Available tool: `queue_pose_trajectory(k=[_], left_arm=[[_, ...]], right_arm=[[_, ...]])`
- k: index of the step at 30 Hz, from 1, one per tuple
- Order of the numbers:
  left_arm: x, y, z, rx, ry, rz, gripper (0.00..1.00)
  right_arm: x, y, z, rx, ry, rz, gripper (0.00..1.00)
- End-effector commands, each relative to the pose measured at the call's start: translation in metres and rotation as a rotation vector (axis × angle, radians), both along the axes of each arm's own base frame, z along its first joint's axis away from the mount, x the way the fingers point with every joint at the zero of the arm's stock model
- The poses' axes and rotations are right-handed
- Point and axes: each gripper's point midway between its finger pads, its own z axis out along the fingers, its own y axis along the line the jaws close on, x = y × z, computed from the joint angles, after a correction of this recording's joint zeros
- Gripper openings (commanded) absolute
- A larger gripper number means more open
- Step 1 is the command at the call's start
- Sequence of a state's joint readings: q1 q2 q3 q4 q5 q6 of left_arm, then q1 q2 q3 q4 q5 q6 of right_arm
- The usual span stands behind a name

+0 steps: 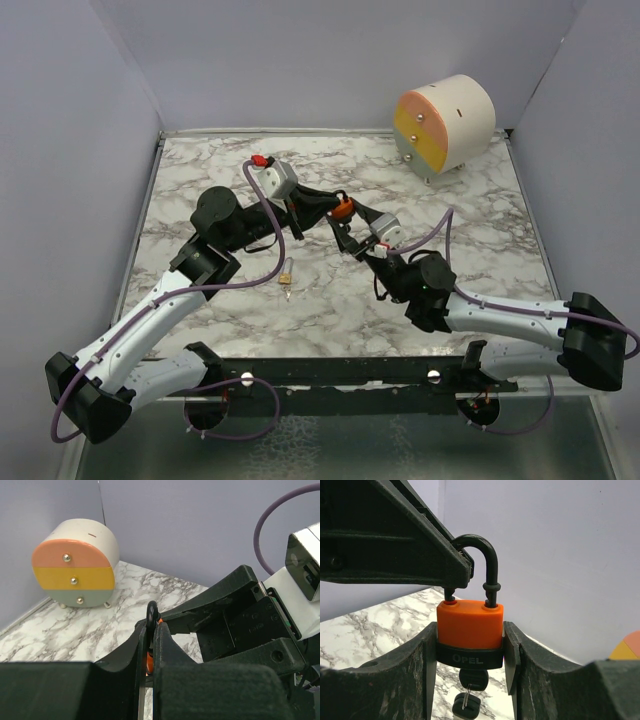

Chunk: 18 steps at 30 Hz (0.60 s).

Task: Lock with the key
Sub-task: Lock the lock.

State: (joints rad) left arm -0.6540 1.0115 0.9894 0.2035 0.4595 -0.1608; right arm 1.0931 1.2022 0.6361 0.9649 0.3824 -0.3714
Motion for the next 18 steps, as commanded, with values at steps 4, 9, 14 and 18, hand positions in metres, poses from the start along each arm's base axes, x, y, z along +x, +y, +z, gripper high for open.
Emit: queue_pose_trajectory(k=[4, 9, 14, 18], left_arm=[[0.014, 0.005, -0.015, 0.035, 0.011, 0.057, 0.00], [0.013, 0.004, -0.024, 0.039, 0.034, 0.048, 0.00], [0.013, 0.003, -0.029, 0.041, 0.049, 0.045, 0.00], [0.012, -0.001, -0.037, 0.038, 0.070, 0.027, 0.00]], right_arm=[[-0.015, -0.028, 0.062, 0.199, -0.111, -0.004, 0.01], [-0.017, -0.038, 0.078, 0.242, -0.147, -0.023, 0.01], [-0.018, -0.046, 0.093, 0.298, -0.176, -0.048, 0.01], [-0.018, -0.048, 0.103, 0.334, -0.184, -0.044, 0.01]])
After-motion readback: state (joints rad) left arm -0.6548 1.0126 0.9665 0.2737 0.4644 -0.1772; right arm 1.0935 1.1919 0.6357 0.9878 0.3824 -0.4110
